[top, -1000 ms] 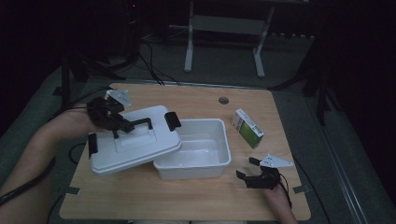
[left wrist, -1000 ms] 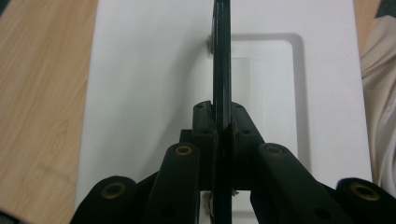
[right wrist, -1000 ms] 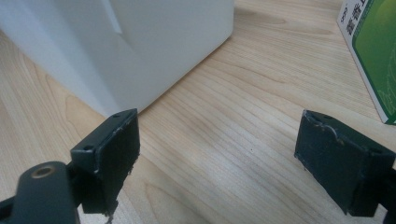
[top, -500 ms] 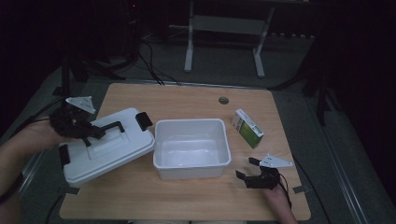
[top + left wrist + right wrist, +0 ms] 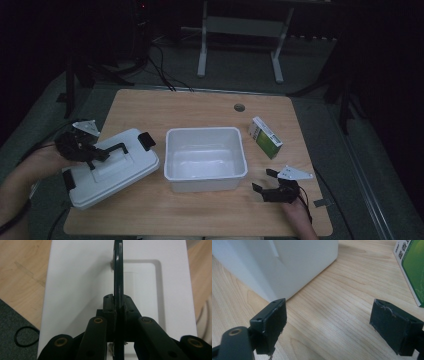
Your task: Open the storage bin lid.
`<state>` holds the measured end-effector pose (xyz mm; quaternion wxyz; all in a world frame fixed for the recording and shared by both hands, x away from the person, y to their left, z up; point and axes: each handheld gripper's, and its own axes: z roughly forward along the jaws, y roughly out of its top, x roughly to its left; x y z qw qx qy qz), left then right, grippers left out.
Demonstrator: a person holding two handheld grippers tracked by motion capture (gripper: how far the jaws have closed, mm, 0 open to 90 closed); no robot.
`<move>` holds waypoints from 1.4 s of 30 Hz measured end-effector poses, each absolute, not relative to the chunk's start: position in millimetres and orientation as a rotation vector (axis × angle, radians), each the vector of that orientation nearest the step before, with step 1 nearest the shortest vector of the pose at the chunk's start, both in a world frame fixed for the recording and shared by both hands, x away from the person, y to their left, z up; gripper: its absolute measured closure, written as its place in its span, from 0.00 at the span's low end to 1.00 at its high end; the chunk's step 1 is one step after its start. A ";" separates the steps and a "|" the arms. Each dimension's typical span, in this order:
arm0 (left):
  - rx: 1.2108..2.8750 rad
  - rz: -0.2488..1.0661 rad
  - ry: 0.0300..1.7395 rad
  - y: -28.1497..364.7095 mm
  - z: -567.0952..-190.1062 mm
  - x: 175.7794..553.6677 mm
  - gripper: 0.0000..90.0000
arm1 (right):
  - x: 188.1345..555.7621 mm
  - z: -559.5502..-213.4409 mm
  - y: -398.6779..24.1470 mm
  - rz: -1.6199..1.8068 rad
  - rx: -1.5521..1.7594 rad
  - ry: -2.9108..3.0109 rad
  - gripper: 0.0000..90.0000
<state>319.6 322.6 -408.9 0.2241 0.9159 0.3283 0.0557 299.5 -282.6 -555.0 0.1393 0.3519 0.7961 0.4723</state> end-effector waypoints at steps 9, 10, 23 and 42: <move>2.537 0.110 0.946 315.3 -447.9 331.8 0.93 | 299.4 -555.0 -282.8 1.370 1.018 2.301 0.15; 2.539 0.118 0.935 314.6 -450.3 332.9 0.93 | 299.4 -555.0 -282.8 1.370 1.018 2.301 0.15; 2.567 0.089 0.956 301.8 -478.6 344.5 0.93 | 299.3 -555.0 -283.3 1.378 1.015 2.300 0.15; 2.654 0.060 1.063 285.9 -480.3 354.2 0.65 | 298.5 -554.9 -284.2 1.381 1.013 2.289 0.15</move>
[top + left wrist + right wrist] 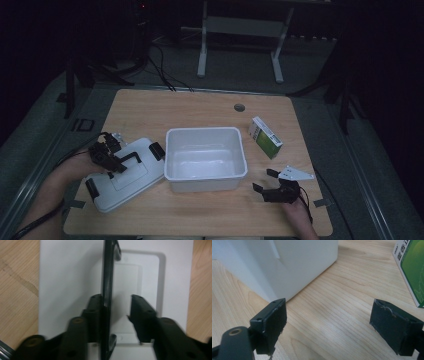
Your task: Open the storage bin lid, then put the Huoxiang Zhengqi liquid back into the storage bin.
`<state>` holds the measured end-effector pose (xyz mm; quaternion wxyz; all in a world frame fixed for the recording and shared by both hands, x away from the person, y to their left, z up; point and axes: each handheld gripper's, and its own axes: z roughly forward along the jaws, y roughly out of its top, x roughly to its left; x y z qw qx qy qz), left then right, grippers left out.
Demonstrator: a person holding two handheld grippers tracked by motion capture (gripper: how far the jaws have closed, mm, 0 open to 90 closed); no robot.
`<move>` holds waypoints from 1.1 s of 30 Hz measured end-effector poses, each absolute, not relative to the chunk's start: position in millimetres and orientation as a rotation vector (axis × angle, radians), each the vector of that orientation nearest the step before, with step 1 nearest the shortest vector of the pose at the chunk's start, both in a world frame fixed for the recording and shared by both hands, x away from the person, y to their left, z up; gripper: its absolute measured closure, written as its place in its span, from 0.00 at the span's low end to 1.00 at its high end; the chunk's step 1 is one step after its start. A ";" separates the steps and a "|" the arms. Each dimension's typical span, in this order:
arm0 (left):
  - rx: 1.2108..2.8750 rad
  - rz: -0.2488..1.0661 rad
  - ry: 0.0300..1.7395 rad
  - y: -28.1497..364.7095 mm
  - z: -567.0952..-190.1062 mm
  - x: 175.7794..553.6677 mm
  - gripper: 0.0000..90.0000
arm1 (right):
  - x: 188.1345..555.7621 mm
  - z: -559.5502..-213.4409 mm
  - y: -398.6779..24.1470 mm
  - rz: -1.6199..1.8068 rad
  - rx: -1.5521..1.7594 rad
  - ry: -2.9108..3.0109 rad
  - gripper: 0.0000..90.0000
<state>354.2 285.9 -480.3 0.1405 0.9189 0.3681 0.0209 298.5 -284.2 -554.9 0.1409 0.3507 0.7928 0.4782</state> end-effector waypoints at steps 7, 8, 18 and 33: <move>2.602 0.124 1.099 287.3 -478.5 354.7 0.43 | 296.1 -551.3 -286.5 1.414 1.040 2.278 0.15; 2.582 0.103 1.111 288.2 -478.4 354.7 0.43 | 296.1 -551.3 -286.5 1.414 1.040 2.278 0.15; 2.570 0.155 1.091 294.5 -478.9 351.9 0.32 | 292.4 -537.0 -289.3 1.360 1.057 2.332 0.12; 2.564 0.145 1.096 299.0 -479.2 348.8 0.32 | 307.6 -489.1 -312.6 1.314 1.091 2.228 0.24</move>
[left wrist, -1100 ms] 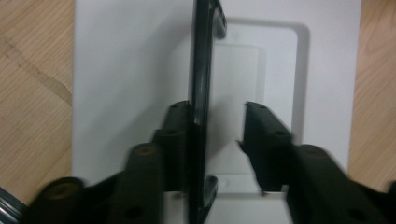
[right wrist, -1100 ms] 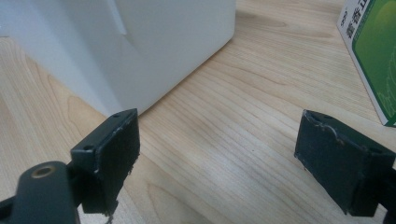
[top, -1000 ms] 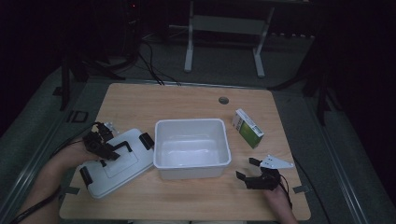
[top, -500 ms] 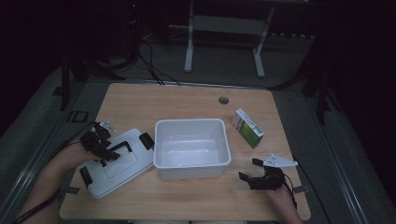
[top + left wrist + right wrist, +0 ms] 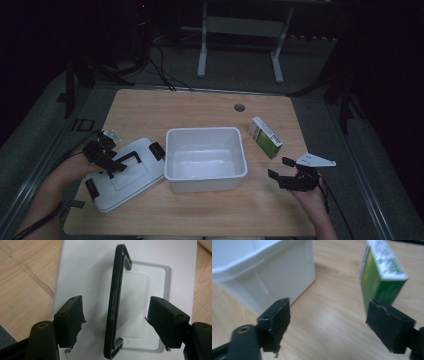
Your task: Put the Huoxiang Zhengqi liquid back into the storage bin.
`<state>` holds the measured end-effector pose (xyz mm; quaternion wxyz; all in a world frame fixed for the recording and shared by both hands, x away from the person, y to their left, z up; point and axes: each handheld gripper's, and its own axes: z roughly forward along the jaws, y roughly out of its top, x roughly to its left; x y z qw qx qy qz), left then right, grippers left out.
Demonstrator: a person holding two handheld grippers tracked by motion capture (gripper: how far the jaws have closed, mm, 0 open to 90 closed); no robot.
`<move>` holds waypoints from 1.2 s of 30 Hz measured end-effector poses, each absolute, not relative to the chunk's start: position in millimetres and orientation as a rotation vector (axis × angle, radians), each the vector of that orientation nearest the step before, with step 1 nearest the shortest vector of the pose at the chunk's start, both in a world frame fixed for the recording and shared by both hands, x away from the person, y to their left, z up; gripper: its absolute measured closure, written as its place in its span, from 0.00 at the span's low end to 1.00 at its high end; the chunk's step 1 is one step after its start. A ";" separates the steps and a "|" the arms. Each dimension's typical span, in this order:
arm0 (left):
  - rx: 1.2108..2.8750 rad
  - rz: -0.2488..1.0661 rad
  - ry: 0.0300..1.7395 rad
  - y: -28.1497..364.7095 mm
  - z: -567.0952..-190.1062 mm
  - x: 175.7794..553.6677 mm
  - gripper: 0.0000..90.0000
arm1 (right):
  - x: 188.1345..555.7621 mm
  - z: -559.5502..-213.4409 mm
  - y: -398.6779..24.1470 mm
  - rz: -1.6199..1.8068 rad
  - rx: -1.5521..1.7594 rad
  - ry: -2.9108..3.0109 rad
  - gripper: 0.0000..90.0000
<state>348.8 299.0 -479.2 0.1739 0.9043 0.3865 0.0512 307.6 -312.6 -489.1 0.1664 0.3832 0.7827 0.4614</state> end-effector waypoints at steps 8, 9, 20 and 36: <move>2.559 0.153 1.085 298.5 -478.6 348.1 0.32 | 333.4 -471.7 -323.5 1.315 1.132 2.174 0.29; 2.556 0.155 1.084 298.8 -478.3 348.2 0.32 | 336.7 -470.4 -324.4 1.310 1.141 2.166 0.29; 2.551 0.150 1.086 301.2 -480.4 347.6 0.32 | 369.5 -460.0 -326.3 1.233 1.171 2.144 0.33; 2.567 0.144 1.074 301.5 -480.2 347.1 0.32 | 414.0 -460.6 -312.5 1.125 1.207 2.237 0.34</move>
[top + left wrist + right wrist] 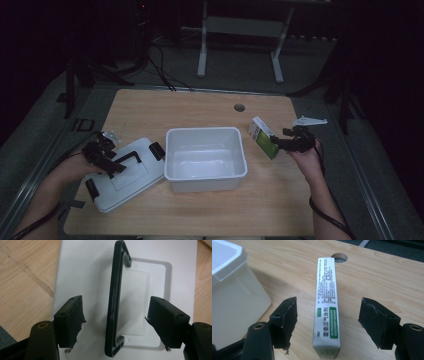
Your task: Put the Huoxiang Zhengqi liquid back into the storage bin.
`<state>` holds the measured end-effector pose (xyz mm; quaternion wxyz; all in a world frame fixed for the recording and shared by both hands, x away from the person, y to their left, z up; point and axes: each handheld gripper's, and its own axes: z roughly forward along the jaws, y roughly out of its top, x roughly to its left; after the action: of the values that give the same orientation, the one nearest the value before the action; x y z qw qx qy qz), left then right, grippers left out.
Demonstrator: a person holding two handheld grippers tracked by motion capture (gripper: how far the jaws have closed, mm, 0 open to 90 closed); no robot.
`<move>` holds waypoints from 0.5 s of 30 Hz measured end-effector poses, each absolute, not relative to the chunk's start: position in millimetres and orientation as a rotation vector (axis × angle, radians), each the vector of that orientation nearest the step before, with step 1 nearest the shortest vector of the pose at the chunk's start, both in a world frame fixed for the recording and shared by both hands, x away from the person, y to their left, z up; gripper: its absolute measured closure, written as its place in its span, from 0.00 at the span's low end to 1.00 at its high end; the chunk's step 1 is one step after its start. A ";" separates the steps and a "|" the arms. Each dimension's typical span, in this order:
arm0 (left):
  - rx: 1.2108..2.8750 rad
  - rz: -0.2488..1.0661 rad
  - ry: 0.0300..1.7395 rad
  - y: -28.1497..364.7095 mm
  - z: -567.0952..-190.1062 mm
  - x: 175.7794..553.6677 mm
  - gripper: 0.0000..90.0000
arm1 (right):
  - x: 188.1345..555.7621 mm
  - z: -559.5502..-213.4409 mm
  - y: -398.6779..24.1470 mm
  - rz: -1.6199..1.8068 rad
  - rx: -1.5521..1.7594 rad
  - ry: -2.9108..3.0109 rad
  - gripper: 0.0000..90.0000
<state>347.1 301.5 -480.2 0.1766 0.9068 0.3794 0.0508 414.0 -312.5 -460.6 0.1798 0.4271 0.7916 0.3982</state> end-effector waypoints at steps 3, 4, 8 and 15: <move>2.574 0.141 1.073 301.7 -481.4 346.9 0.32 | 420.4 -462.8 -310.3 1.107 1.209 2.258 0.36; 2.576 0.142 1.071 301.9 -481.7 346.7 0.32 | 422.4 -463.7 -309.6 1.095 1.211 2.265 0.36; 2.582 0.137 1.078 303.3 -483.5 346.5 0.32 | 429.0 -467.9 -307.6 1.078 1.231 2.271 0.36; 2.592 0.137 1.070 303.0 -484.2 346.7 0.32 | 440.8 -472.4 -303.0 1.033 1.239 2.313 0.37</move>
<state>346.7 303.0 -484.2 0.1661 0.9104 0.3758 0.0482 440.8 -303.0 -472.4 0.1602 0.4336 0.8097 0.3615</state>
